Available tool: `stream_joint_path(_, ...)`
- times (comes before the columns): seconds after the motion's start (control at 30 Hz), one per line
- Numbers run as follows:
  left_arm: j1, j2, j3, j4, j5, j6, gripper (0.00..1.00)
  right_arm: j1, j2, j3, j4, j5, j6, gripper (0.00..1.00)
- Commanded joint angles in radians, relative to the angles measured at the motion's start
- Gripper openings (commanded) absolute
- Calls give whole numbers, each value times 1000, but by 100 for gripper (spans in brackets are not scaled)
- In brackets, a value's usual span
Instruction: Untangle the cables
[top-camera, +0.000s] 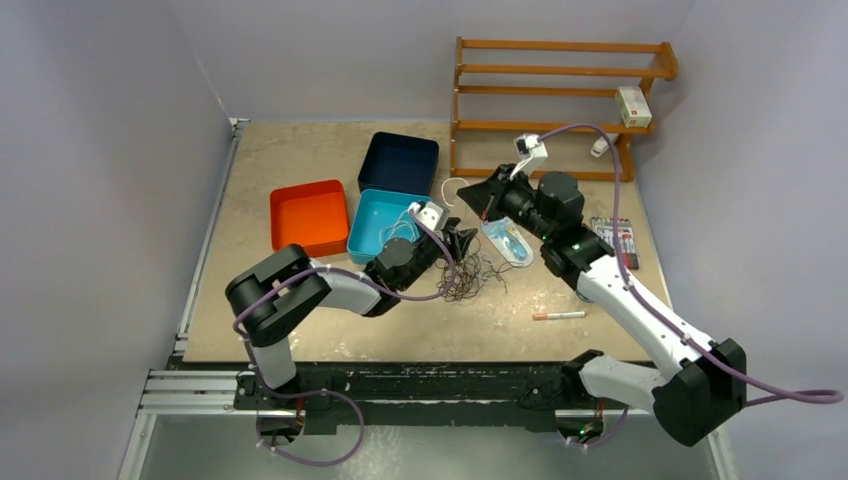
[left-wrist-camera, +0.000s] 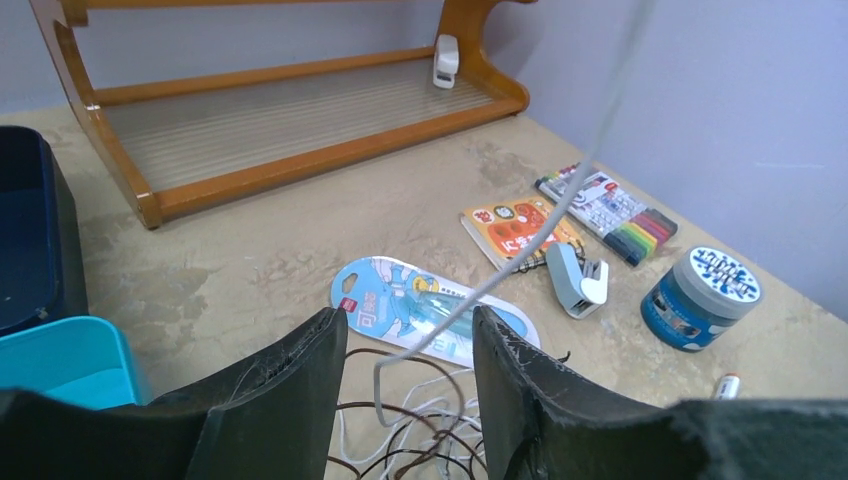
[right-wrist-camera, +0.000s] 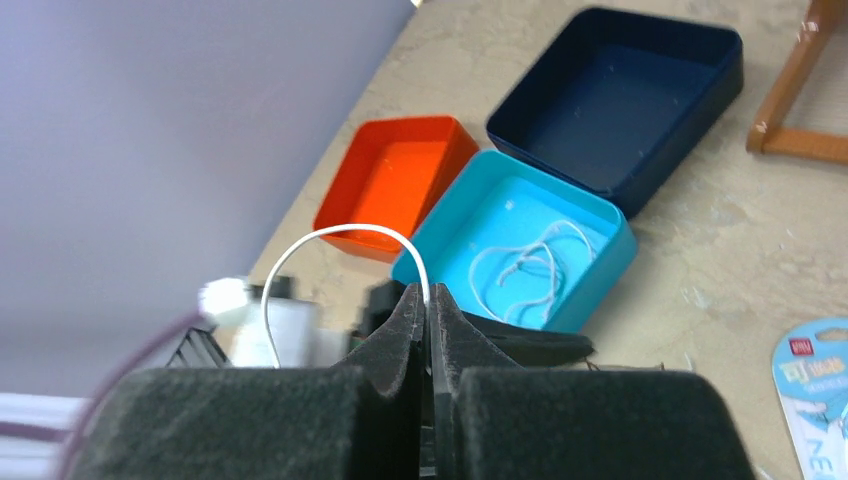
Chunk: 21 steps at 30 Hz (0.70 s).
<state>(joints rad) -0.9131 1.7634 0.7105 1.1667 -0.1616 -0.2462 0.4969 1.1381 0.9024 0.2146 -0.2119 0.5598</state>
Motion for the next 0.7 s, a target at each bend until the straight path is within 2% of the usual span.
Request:
stream_joint_path(0.0,-6,60,63,100,18,1,47,-4,-62,114,1,-49,-32,0)
stream_joint_path(0.67,-10,254,52,139,141,-116,38,-4,-129,411,-83,42,-213,0)
